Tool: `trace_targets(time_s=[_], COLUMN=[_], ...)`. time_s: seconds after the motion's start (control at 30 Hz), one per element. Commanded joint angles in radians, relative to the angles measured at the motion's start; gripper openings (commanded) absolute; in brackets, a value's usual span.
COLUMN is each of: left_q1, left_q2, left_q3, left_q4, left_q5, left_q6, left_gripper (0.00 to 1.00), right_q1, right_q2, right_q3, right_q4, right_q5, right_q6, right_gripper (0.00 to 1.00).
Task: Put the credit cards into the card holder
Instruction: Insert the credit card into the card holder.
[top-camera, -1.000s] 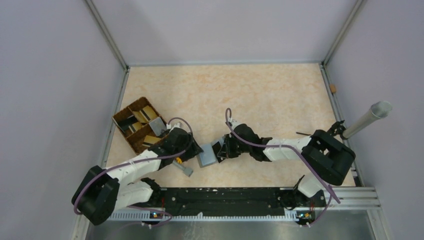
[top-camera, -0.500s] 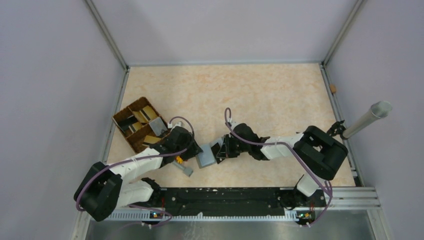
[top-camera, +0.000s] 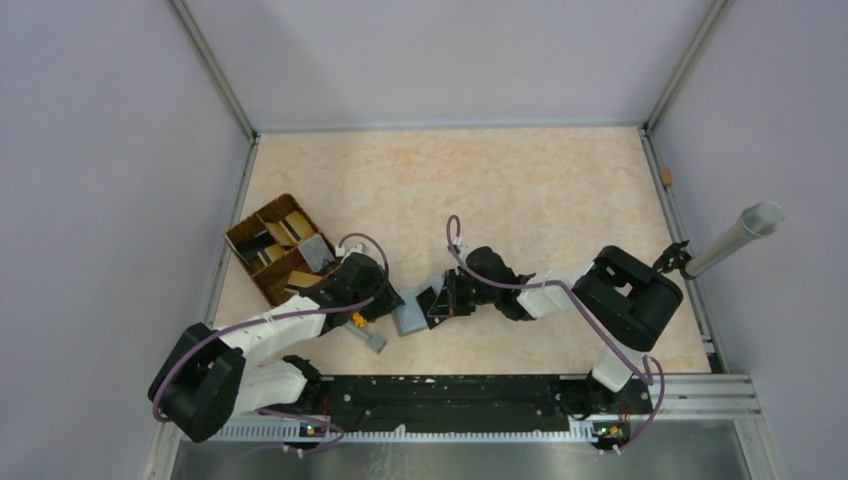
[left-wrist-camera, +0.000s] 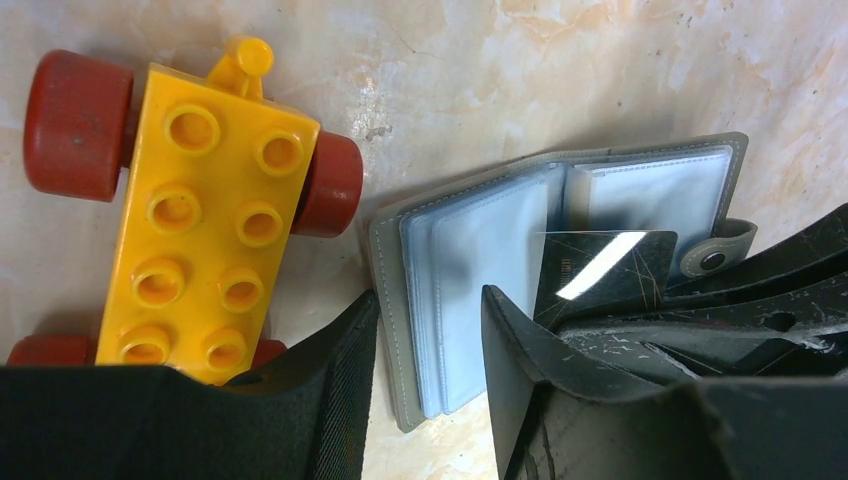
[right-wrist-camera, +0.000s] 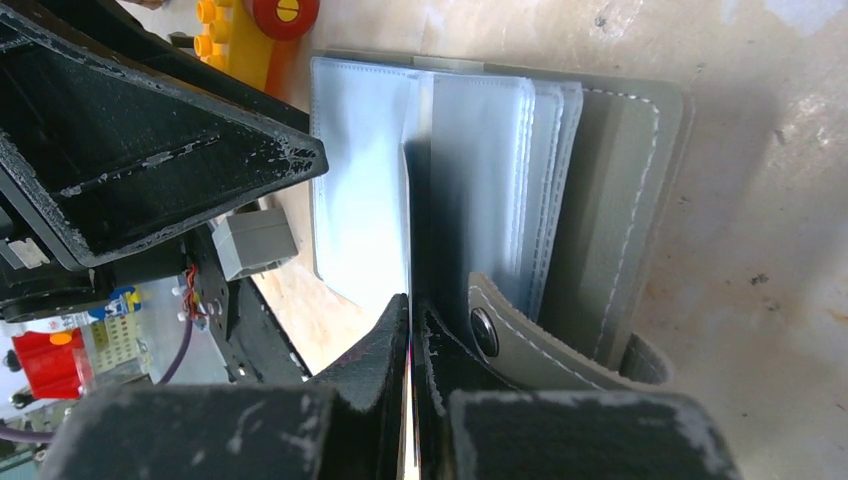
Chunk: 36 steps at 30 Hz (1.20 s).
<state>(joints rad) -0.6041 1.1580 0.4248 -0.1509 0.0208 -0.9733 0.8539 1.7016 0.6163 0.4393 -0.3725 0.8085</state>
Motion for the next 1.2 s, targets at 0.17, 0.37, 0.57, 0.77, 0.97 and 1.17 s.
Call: trace_targets(time_s=[0.17, 0.37, 0.57, 0.77, 0.97, 1.17], left_q1=[-0.006, -0.005, -0.006, -0.005, -0.005, -0.005], left_q2=[0.029, 0.028, 0.031, 0.032, 0.033, 0.024], left_q3=[-0.013, -0.011, -0.009, -0.007, -0.012, -0.014], left_q4=[-0.077, -0.088, -0.090, -0.087, -0.082, -0.089], left_q5=[-0.011, -0.010, -0.010, -0.011, -0.010, -0.011], left_q6=[0.017, 0.019, 0.019, 0.019, 0.017, 0.015], left_gripper=[0.41, 0.39, 0.38, 0.37, 0.36, 0.36], right_q1=[-0.011, -0.011, -0.012, -0.009, 0.009, 0.019], right_q2=[0.062, 0.092, 0.114, 0.136, 0.173, 0.133], right_q3=[0.025, 0.055, 0.055, 0.012, 0.009, -0.003], right_q4=[0.039, 0.023, 0.031, 0.112, 0.137, 0.072], right_q5=[-0.010, 0.003, 0.018, 0.037, 0.037, 0.066], right_q6=[-0.020, -0.061, -0.064, -0.029, -0.002, -0.008], right_gripper=[0.00, 0.00, 0.00, 0.00, 0.00, 0.03])
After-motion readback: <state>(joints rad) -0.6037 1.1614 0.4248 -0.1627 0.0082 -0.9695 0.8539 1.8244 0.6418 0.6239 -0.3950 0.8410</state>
